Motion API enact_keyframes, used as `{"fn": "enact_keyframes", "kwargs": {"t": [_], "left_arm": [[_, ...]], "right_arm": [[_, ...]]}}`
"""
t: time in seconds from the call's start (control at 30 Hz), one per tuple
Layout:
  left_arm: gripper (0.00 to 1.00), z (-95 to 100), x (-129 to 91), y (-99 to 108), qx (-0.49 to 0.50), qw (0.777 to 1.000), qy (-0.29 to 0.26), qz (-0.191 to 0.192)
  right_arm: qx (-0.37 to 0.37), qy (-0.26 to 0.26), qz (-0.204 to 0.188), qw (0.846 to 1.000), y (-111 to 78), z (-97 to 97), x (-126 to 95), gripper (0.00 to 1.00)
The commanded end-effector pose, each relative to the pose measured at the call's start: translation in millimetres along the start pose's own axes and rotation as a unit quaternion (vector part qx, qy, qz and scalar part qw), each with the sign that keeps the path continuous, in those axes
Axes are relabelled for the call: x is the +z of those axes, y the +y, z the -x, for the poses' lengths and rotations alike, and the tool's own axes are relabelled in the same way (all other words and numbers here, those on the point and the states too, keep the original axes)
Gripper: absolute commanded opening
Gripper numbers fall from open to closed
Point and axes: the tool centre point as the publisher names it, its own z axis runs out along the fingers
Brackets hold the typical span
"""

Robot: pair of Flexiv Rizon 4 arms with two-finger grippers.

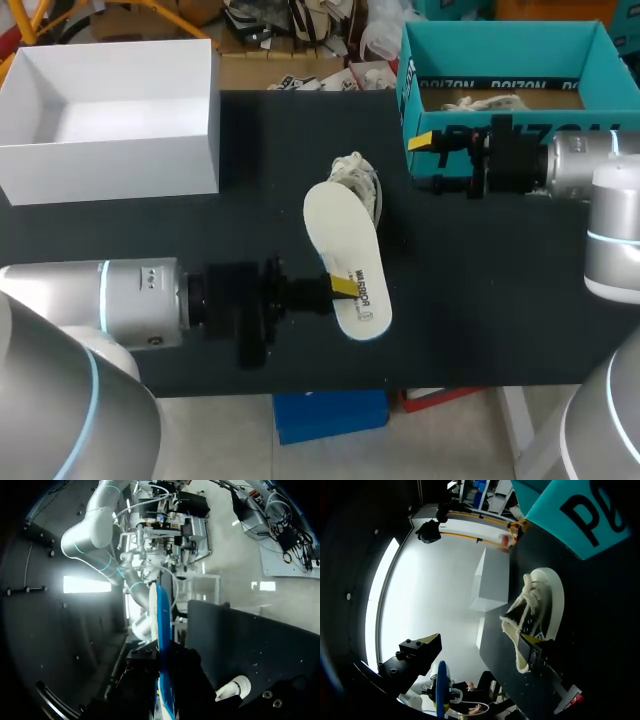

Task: Take the shoe out of the shoebox, open the shoe tongue, remove and reinsert the insole, then place the shoe into the shoebox

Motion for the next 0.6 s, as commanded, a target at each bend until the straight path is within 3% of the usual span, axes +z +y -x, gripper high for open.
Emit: {"fn": "enact_keyframes", "kwargs": {"t": [0.03, 0.27, 0.6], "left_arm": [[0.0, -19.4, 14.3, -3.7, 0.018, 0.999, -0.026, 0.012], [0.0, -51.1, 24.4, 3.6, 0.029, 0.999, -0.031, 0.014], [0.0, -88.0, 29.5, 43.1, 0.072, 0.997, -0.036, 0.021]], "right_arm": [[0.0, 0.0, 0.002, 1.0, -0.5, 0.6, 1.4, 1.0], [0.0, 0.0, 0.002, 1.0, -0.5, 0.6, 1.4, 1.0], [0.0, 0.0, 0.002, 1.0, -0.5, 0.6, 1.4, 1.0]]}}
